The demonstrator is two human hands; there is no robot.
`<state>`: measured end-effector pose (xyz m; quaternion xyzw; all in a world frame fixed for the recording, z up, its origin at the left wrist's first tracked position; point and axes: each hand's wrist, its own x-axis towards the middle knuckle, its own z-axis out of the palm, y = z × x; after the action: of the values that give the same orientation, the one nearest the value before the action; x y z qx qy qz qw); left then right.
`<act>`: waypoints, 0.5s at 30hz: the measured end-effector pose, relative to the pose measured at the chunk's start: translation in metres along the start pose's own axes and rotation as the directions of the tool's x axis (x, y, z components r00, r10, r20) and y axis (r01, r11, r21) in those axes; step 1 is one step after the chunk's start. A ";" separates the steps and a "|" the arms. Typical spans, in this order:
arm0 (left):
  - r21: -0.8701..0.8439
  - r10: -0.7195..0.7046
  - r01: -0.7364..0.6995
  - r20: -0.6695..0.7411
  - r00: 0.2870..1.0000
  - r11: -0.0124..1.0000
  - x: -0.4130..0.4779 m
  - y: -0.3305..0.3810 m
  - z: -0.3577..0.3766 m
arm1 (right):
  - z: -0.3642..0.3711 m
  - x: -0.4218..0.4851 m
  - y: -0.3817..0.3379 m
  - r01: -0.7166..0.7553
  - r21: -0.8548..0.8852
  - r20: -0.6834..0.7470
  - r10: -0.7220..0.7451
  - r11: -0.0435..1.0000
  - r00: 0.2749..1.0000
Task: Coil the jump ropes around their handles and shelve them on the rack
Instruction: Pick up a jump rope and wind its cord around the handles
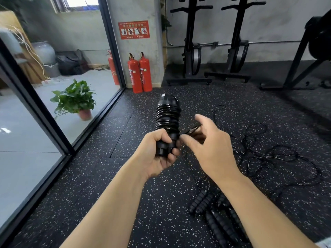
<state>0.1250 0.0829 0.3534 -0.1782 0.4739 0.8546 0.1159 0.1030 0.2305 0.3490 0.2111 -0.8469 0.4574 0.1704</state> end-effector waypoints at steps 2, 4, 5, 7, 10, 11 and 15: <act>-0.042 0.001 0.000 0.033 0.999 0.999 -0.001 0.000 0.002 | 0.002 0.001 0.001 -0.145 0.137 -0.015 0.148 0.980 0.989; -0.081 0.009 -0.006 0.040 0.999 0.997 -0.001 -0.001 0.004 | 0.006 0.000 0.001 -0.218 0.281 -0.006 0.228 0.935 0.974; -0.094 0.013 -0.009 0.039 0.999 0.996 0.000 -0.001 0.005 | 0.008 -0.002 0.000 -0.229 0.347 -0.015 0.249 0.910 0.968; -0.110 0.017 -0.013 0.036 0.999 0.994 0.000 -0.002 0.007 | 0.011 -0.005 -0.003 -0.209 0.393 -0.051 0.248 0.896 0.967; -0.088 0.026 -0.024 0.027 0.999 0.996 0.000 -0.002 0.010 | 0.009 -0.008 -0.004 -0.024 0.155 -0.116 0.042 0.988 0.992; -0.063 0.035 -0.033 0.016 0.999 0.997 0.000 -0.003 0.010 | 0.008 -0.008 -0.003 0.077 0.005 -0.112 -0.076 0.997 0.991; 0.062 0.093 -0.093 0.007 0.996 0.994 -0.001 -0.007 0.011 | 0.004 -0.007 -0.005 0.264 -0.397 0.031 -0.275 0.879 0.961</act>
<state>0.1261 0.0956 0.3537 -0.1507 0.5079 0.8441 0.0825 0.1109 0.2255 0.3473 0.2819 -0.8820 0.2504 0.2827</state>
